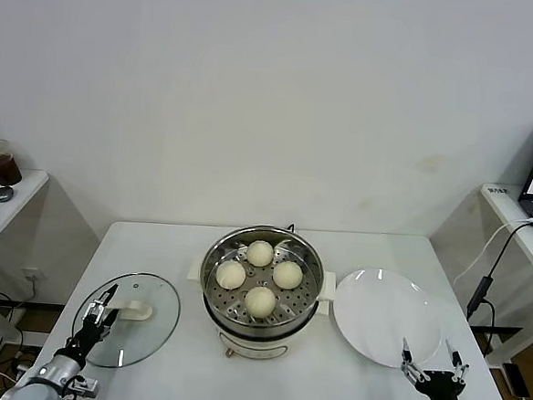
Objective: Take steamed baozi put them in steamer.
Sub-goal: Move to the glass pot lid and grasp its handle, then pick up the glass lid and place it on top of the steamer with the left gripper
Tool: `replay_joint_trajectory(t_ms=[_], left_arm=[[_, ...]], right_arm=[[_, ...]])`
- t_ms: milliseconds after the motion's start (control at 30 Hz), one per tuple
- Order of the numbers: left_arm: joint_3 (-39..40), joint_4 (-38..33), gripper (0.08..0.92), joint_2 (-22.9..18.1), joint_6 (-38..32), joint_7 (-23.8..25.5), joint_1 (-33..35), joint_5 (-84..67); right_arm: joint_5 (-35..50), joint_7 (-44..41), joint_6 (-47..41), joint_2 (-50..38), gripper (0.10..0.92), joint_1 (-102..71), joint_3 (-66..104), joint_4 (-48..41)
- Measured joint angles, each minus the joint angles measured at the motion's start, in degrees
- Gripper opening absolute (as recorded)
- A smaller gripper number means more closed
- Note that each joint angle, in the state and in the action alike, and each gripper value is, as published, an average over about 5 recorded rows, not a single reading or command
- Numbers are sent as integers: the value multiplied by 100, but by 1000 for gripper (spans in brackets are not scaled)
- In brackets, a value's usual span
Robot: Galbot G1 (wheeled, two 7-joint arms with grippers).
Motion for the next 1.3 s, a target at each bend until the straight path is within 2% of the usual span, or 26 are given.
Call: replay_joint_trajectory(t_ms=[133, 267, 633, 933, 1100, 1300], left_arm=[[90, 116, 818, -6, 21, 48, -176, 22], [181, 219, 750, 2, 45, 119, -312, 45], [288, 450, 438, 6, 68, 251, -511, 5], [234, 348, 198, 4, 84, 221, -438, -201], [233, 44, 178, 80, 199, 295, -273, -413], [189, -687, 178, 265, 586, 447, 119, -876]], right_arm=[[-37, -10, 1, 9, 823, -21, -21, -9], [-67, -24, -10, 5, 823, -35, -46, -21], [-110, -54, -34, 4, 823, -38, -133, -40], [-140, -64, -26, 5, 823, -44, -169, -52], [-193, -88, 0, 23, 823, -65, -219, -69], [-265, -138, 67, 36, 823, -123, -298, -103]])
